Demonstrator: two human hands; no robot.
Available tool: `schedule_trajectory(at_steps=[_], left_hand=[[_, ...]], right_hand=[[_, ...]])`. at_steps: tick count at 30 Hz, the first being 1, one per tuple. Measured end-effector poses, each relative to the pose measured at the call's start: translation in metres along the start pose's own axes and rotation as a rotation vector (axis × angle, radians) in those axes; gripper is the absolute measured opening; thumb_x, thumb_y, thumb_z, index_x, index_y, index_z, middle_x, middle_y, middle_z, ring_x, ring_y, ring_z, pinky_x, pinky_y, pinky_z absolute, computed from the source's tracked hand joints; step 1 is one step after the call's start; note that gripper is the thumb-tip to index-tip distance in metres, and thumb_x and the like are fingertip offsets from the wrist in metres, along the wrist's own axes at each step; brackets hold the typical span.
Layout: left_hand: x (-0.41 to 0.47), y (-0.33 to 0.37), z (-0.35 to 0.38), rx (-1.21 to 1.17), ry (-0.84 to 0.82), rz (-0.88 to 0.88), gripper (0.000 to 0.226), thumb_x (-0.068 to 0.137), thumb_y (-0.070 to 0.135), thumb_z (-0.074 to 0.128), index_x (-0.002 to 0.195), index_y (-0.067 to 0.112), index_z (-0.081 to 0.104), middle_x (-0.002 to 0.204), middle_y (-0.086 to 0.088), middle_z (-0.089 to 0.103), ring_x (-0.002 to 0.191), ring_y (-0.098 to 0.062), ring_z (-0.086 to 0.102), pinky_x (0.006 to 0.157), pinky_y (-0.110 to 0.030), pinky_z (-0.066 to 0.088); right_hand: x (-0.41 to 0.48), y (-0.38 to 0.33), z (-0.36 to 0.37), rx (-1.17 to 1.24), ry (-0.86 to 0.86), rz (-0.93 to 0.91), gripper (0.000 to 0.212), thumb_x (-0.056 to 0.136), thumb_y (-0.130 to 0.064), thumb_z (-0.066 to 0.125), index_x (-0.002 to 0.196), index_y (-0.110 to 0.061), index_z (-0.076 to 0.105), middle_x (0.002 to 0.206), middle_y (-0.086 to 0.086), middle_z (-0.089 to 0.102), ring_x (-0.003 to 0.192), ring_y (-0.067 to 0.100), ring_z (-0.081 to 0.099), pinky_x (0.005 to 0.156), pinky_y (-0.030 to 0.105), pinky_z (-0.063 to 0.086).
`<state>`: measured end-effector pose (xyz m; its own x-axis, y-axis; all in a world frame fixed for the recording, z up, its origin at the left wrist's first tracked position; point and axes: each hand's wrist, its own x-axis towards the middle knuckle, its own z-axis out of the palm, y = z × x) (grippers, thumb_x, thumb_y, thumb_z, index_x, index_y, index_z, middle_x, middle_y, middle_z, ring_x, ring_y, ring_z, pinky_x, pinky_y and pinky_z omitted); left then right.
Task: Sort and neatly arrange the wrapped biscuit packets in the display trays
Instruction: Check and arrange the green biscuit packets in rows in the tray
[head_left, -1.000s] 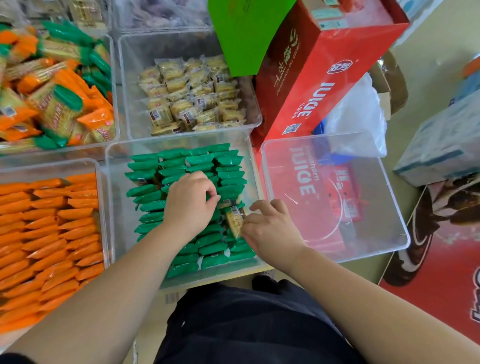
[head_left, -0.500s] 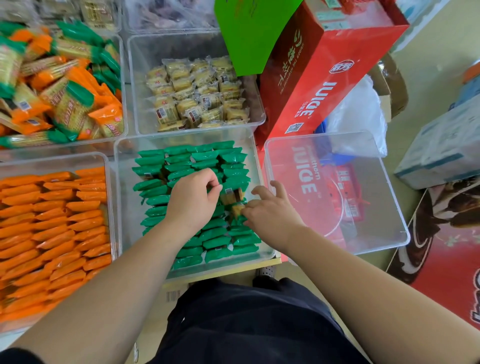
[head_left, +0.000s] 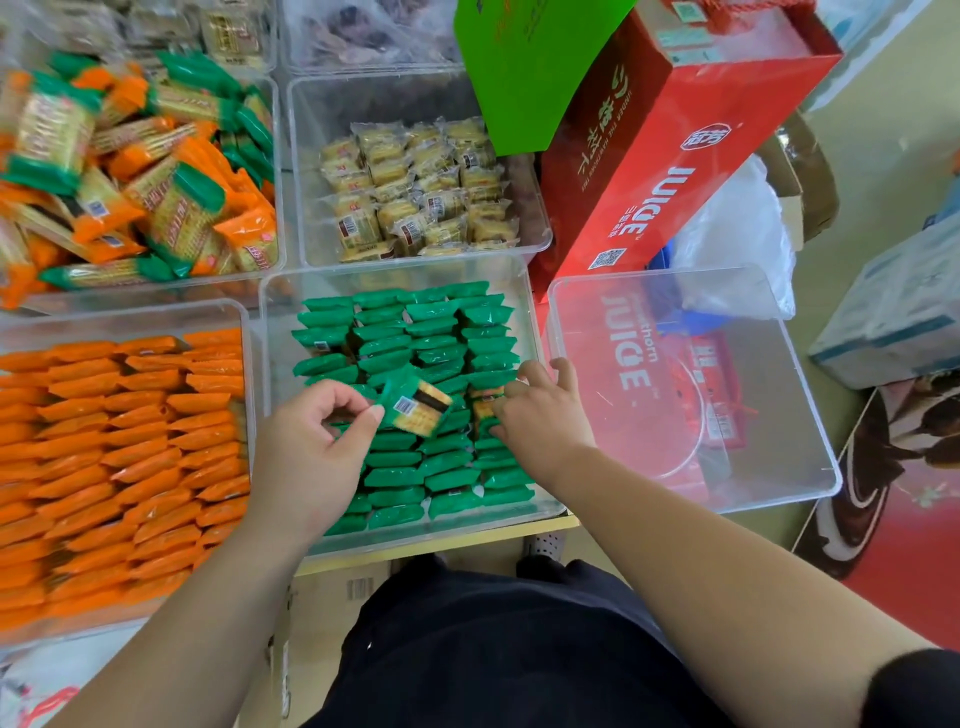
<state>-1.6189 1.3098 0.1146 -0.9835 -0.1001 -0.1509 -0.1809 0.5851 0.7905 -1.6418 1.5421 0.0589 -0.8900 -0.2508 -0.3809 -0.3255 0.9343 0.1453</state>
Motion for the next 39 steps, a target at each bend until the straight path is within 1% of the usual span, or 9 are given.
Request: schedule_trajectory(at_steps=[5,9,12,18,21,25,30,34,39], left_hand=[[-0.012,0.004,0.005,-0.043,-0.027,-0.061,0.013,0.091,0.021,0.07,0.08,0.023,0.065,0.071,0.004,0.063,0.064,-0.007,0.053,0.056,-0.029,0.041],[-0.017,0.017,0.008,-0.093,-0.056,-0.113,0.011,0.091,0.02,0.071,0.081,0.021,0.067,0.078,0.003,0.066,0.076,-0.011,0.061,0.066,-0.028,0.046],[-0.02,0.033,0.009,-0.266,-0.061,-0.199,0.009,0.091,0.016,0.071,0.083,0.018,0.068,0.078,0.001,0.071,0.078,-0.013,0.066,0.075,-0.031,0.051],[-0.026,0.068,0.012,-0.675,-0.135,-0.303,0.01,0.093,0.001,0.063,0.091,0.011,0.064,0.088,-0.003,0.074,0.083,-0.02,0.073,0.081,-0.039,0.053],[-0.027,0.076,0.012,-0.614,-0.154,-0.291,0.022,0.093,0.0,0.062,0.107,0.017,0.067,0.095,-0.002,0.076,0.087,-0.02,0.073,0.081,-0.036,0.055],[-0.029,0.077,0.014,-0.591,-0.126,-0.312,0.014,0.091,-0.001,0.065,0.101,0.007,0.071,0.092,-0.009,0.075,0.078,-0.017,0.071,0.085,-0.043,0.056],[-0.034,0.078,0.017,-0.883,-0.218,-0.467,0.025,0.085,0.001,0.065,0.109,-0.004,0.064,0.105,-0.021,0.062,0.072,-0.018,0.063,0.071,-0.033,0.052],[-0.044,0.095,0.014,-1.078,-0.259,-0.445,0.014,0.075,0.004,0.065,0.088,0.008,0.068,0.107,-0.018,0.062,0.077,-0.021,0.057,0.064,-0.029,0.052],[-0.054,0.125,0.009,-0.977,-0.3,-0.272,0.014,0.07,0.006,0.068,0.07,0.017,0.076,0.081,-0.008,0.065,0.07,-0.017,0.06,0.069,-0.033,0.048]], right_hand=[[-0.009,0.003,-0.01,0.03,0.002,-0.026,0.013,0.095,-0.03,0.061,0.104,-0.027,0.071,0.112,-0.004,0.068,0.138,0.029,0.032,0.116,0.061,0.005],[-0.025,0.016,-0.015,0.117,0.188,-0.054,0.02,0.094,-0.025,0.06,0.108,-0.026,0.074,0.113,-0.005,0.071,0.134,0.027,0.042,0.11,0.051,0.02],[-0.047,0.026,-0.033,0.608,0.327,0.081,0.023,0.099,-0.03,0.059,0.112,-0.02,0.076,0.109,-0.006,0.073,0.114,0.019,0.058,0.095,0.037,0.04],[-0.093,0.041,-0.075,1.569,0.156,0.265,0.018,0.095,-0.011,0.066,0.111,-0.012,0.073,0.093,-0.002,0.078,0.084,0.01,0.072,0.067,0.022,0.054],[-0.107,0.046,-0.087,1.666,0.265,0.272,0.015,0.092,-0.007,0.069,0.105,-0.009,0.075,0.088,0.001,0.078,0.073,0.009,0.07,0.063,0.022,0.053],[-0.114,0.051,-0.097,1.685,0.321,0.253,0.009,0.092,-0.007,0.068,0.095,-0.007,0.076,0.083,0.003,0.076,0.069,0.009,0.067,0.062,0.022,0.054],[-0.115,0.06,-0.1,1.869,0.246,0.204,0.011,0.089,-0.006,0.069,0.079,-0.01,0.072,0.079,0.012,0.07,0.07,0.018,0.059,0.063,0.028,0.051],[-0.112,0.071,-0.088,2.131,0.041,0.213,0.006,0.081,-0.018,0.07,0.075,-0.016,0.07,0.091,0.015,0.068,0.082,0.026,0.058,0.071,0.032,0.049],[-0.108,0.068,-0.076,2.259,-0.054,0.267,0.007,0.081,-0.016,0.067,0.075,-0.017,0.065,0.095,0.014,0.07,0.078,0.02,0.065,0.064,0.026,0.052]])
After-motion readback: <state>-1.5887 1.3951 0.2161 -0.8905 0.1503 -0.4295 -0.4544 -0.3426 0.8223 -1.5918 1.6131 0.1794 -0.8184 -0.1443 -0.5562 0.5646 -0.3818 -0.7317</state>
